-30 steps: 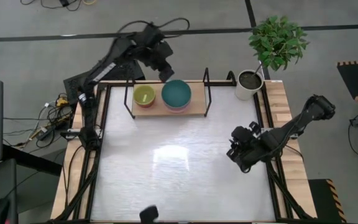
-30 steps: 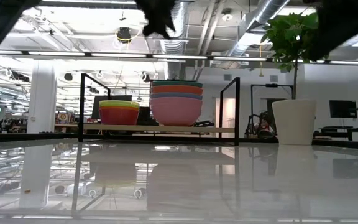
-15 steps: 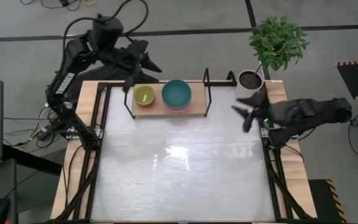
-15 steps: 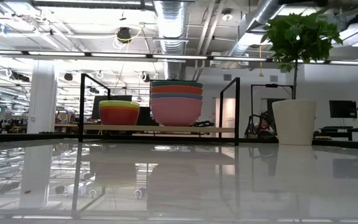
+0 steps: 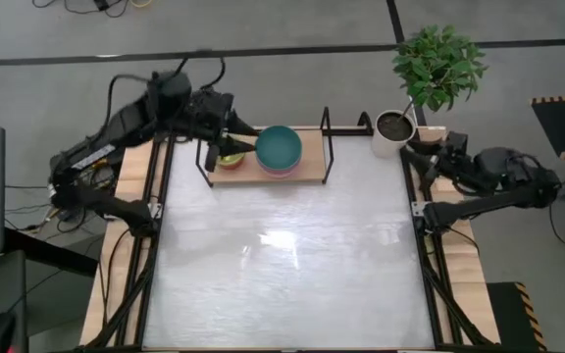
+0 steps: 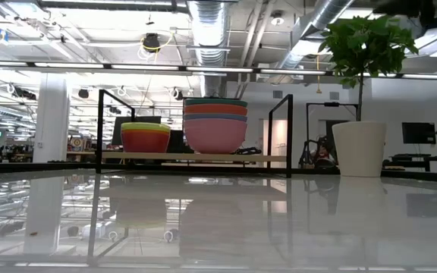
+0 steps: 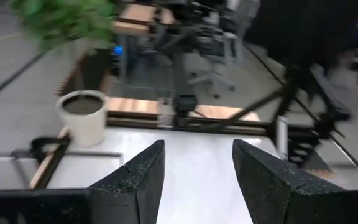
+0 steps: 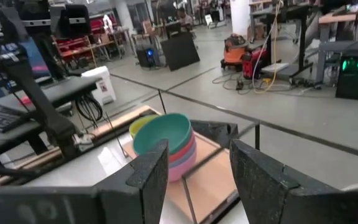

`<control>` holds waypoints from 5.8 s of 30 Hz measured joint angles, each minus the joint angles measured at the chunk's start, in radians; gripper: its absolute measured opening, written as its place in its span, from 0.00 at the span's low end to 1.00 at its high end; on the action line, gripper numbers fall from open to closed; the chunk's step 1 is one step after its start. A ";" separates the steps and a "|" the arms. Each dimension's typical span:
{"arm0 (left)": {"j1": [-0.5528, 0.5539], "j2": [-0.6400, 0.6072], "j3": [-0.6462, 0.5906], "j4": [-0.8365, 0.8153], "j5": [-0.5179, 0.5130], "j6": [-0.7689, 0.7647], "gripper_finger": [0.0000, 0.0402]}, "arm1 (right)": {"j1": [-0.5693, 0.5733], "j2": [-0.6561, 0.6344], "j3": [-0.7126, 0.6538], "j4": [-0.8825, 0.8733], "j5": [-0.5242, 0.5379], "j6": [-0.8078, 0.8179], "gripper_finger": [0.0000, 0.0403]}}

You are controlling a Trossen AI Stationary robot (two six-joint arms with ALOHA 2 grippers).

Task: Place and stack bowls onto a shelf
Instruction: Return to Home Position

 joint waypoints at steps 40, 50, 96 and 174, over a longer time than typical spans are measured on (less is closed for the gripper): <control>-0.265 -0.738 -1.357 0.889 -0.550 -0.431 0.43 | 0.000 -0.239 -0.497 0.224 0.000 0.218 0.49; -0.378 -0.966 -1.309 0.776 -0.567 -0.448 0.43 | 0.000 -0.264 -0.463 0.280 0.026 0.124 0.49; -0.423 -1.243 -1.581 0.733 -0.823 -0.454 0.43 | 0.001 -0.363 -0.739 0.231 -0.050 0.272 0.43; -0.423 -1.234 -1.572 0.540 -0.405 -0.146 0.43 | 0.014 -0.355 -0.788 0.387 -0.369 -0.097 0.43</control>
